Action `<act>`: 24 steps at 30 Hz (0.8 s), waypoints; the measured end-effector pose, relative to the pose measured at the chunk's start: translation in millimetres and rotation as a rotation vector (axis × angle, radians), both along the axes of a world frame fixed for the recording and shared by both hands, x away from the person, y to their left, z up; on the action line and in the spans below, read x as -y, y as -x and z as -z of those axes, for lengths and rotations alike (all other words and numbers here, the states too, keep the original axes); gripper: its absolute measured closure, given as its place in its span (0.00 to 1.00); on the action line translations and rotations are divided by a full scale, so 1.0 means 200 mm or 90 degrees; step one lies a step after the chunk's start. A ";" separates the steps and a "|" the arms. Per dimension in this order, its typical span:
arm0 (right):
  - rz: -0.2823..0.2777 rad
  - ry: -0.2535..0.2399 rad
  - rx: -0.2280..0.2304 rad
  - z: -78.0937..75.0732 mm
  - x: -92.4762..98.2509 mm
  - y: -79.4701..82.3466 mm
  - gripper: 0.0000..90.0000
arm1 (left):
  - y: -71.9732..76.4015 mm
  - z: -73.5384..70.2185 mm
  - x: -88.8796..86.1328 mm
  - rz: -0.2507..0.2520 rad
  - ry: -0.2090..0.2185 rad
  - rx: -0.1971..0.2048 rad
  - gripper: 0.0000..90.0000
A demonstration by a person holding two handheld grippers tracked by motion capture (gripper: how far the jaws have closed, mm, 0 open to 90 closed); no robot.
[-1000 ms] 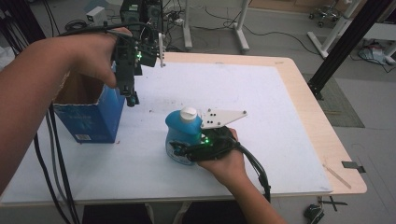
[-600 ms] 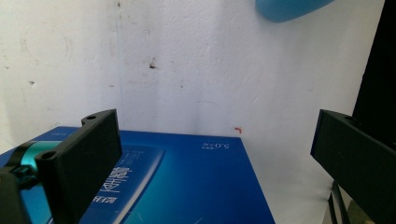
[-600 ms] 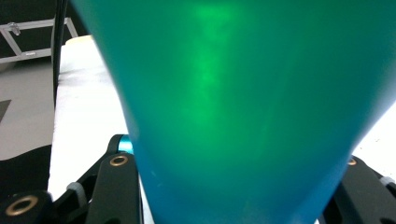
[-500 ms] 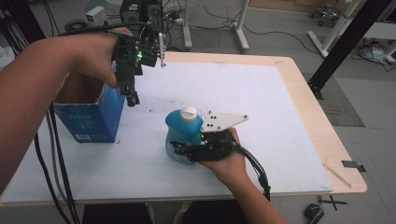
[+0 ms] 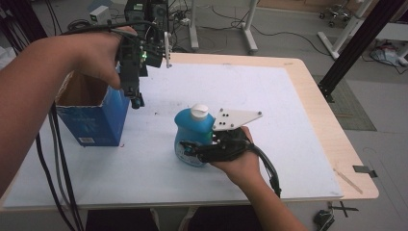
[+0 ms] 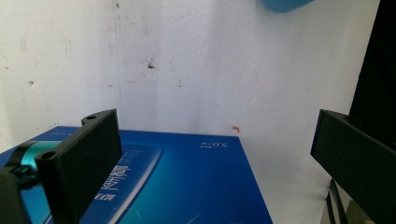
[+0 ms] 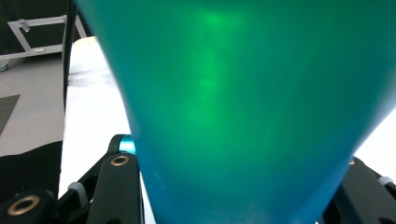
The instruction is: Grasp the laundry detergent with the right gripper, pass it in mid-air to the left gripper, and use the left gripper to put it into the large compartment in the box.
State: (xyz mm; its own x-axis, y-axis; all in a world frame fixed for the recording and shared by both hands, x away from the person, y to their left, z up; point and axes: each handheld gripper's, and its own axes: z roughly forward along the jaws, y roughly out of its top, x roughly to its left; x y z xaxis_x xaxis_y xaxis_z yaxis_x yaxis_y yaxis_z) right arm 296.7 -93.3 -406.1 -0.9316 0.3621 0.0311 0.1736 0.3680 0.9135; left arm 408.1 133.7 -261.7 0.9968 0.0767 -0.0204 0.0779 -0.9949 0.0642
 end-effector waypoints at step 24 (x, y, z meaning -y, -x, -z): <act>-0.098 0.010 -0.015 -0.13 0.02 -0.11 0.52 | 0.15 -0.11 0.17 0.065 0.000 -0.018 0.02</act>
